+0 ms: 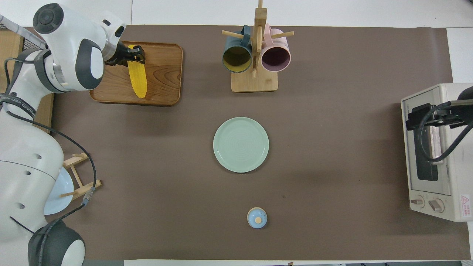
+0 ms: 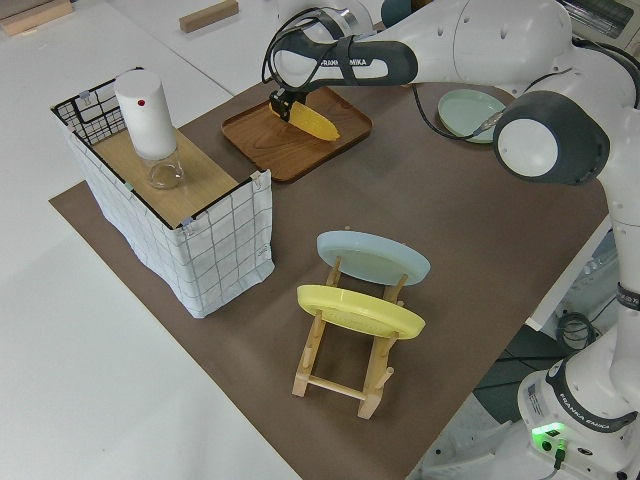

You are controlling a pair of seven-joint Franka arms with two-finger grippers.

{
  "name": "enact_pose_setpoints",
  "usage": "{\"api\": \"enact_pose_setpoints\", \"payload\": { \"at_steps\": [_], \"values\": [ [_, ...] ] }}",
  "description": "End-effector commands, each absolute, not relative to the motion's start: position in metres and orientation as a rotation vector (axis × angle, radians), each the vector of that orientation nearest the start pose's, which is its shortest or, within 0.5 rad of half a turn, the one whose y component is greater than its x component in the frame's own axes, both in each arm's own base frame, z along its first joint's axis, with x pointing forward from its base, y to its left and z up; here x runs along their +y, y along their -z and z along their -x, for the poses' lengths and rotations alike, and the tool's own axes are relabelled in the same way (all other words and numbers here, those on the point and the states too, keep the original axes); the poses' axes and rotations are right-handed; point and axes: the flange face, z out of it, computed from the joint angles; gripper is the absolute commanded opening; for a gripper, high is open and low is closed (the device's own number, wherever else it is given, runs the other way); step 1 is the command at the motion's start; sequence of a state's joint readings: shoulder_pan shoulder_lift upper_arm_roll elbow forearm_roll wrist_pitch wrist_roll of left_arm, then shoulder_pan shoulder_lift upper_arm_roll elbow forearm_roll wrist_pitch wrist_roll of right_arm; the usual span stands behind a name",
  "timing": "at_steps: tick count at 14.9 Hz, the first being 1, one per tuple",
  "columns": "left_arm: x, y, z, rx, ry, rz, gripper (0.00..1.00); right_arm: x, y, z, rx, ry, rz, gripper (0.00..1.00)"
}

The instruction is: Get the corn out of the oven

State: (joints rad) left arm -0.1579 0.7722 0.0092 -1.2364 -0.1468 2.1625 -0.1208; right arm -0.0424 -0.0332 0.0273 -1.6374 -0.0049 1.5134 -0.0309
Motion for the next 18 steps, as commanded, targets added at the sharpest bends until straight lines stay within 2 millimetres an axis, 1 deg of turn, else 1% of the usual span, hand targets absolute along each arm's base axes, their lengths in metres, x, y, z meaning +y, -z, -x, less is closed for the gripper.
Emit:
{"api": "enact_pose_setpoints", "payload": {
  "at_steps": [1,3,4,5,6,7,8,9,11,12,13,14,15,17,18],
  "values": [
    [-0.118,-0.319,-0.764,-0.018,0.251,3.286,0.0,-0.009,-0.611,-0.534,-0.048,-0.14,3.114,1.0],
    [-0.118,-0.32,-0.763,0.021,0.249,3.283,0.0,-0.014,-0.607,-0.531,-0.03,-0.175,3.11,1.0],
    [-0.116,-0.321,-0.763,0.029,0.24,3.28,0.99,-0.013,-0.606,-0.529,-0.03,-0.189,3.109,1.0],
    [-0.115,-0.327,-0.761,0.033,0.231,3.276,1.0,-0.013,-0.605,-0.525,-0.027,-0.211,3.107,1.0],
    [-0.112,-0.339,-0.759,0.034,0.214,3.273,1.0,-0.012,-0.604,-0.524,-0.034,-0.211,3.109,1.0],
    [-0.11,-0.358,-0.754,0.04,0.179,3.273,1.0,-0.014,-0.604,-0.525,-0.032,-0.211,3.11,1.0],
    [-0.113,-0.373,-0.748,0.048,0.148,3.276,1.0,-0.015,-0.604,-0.526,-0.037,-0.209,3.108,1.0],
    [-0.111,-0.405,-0.742,0.045,0.177,3.275,1.0,-0.016,-0.607,-0.527,-0.034,-0.197,3.109,1.0],
    [-0.096,-0.449,-0.719,0.025,0.161,3.26,1.0,-0.016,-0.611,-0.531,-0.037,-0.154,3.114,1.0],
    [-0.085,-0.476,-0.705,0.007,0.151,3.249,1.0,-0.015,-0.617,-0.535,-0.037,-0.118,3.115,1.0],
    [-0.079,-0.498,-0.691,0.002,0.115,3.226,1.0,-0.013,-0.616,-0.538,-0.044,-0.116,3.117,1.0],
    [-0.073,-0.52,-0.678,0.009,0.08,3.204,1.0,-0.013,-0.62,-0.539,-0.044,-0.102,3.119,1.0],
    [-0.072,-0.541,-0.664,0.019,0.047,3.191,1.0,-0.015,-0.618,-0.544,-0.039,-0.111,3.118,1.0],
    [-0.063,-0.586,-0.633,0.02,0.002,3.175,1.0,-0.014,-0.621,-0.548,-0.044,-0.102,3.123,1.0],
    [-0.058,-0.605,-0.617,0.015,-0.032,3.175,1.0,-0.01,-0.615,-0.551,-0.055,-0.127,3.129,1.0]
  ]
}}
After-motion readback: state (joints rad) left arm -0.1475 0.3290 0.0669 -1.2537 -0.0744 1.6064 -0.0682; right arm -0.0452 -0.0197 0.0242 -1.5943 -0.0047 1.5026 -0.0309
